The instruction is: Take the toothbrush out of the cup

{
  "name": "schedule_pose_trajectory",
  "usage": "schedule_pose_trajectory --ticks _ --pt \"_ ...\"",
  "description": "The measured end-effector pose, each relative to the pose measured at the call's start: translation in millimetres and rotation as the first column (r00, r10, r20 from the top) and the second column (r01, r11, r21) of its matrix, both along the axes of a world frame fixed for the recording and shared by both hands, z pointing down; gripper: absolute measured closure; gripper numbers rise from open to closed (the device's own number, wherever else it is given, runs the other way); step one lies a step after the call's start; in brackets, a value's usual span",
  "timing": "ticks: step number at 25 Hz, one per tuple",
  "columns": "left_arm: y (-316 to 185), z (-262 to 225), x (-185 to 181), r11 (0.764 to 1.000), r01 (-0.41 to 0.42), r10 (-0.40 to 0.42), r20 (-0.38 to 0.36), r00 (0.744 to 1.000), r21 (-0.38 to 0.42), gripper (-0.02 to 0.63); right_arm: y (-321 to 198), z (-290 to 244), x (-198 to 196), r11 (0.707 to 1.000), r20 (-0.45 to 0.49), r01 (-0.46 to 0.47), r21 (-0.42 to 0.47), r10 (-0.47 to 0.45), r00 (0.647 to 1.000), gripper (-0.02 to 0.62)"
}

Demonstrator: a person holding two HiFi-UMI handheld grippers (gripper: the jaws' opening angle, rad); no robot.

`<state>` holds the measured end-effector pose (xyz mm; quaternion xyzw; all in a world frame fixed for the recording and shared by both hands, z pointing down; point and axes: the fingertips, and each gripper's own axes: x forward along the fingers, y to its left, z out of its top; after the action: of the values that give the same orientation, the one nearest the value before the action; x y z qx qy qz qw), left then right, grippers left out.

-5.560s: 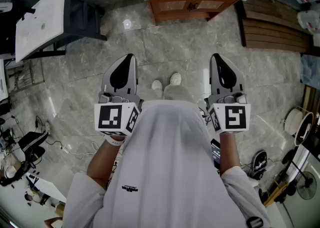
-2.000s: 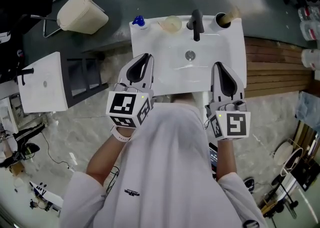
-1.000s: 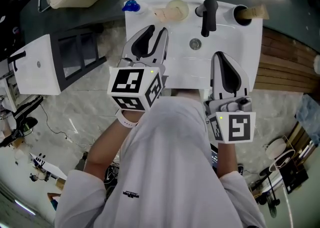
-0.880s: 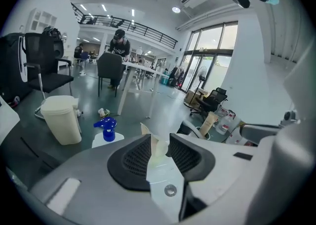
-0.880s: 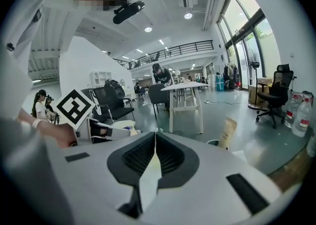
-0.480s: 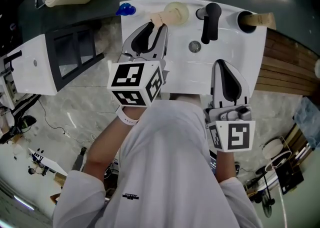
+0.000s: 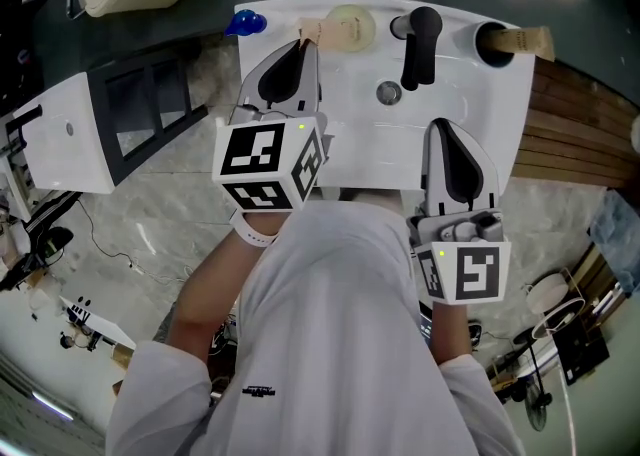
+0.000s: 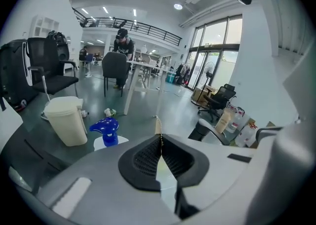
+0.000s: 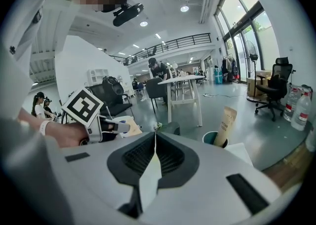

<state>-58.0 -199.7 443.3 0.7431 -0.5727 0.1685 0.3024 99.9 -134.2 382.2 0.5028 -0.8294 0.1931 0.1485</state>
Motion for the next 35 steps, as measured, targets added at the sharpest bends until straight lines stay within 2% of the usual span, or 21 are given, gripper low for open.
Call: schedule_pose_trajectory --ticks 8,18,29,35 --pt "1 -6 4 0.999 -0.035 0.035 0.000 0.999 0.008 0.600 4 -6 4 0.999 -0.008 -0.028 0.016 0.028 1.000 0.588" --pt "12 -38 2 0.993 -0.087 0.089 -0.017 0.996 0.081 0.600 18 -27 2 0.995 -0.019 -0.070 0.072 0.072 0.997 0.588" --pt "44 -97 -11 0.966 -0.161 0.167 -0.011 0.986 0.205 0.600 36 -67 4 0.977 -0.050 -0.121 0.178 0.131 0.990 0.588" --pt "68 -128 -30 0.951 -0.166 0.174 -0.007 0.985 0.262 0.600 48 -89 3 0.962 -0.066 -0.143 0.232 0.162 0.985 0.588"
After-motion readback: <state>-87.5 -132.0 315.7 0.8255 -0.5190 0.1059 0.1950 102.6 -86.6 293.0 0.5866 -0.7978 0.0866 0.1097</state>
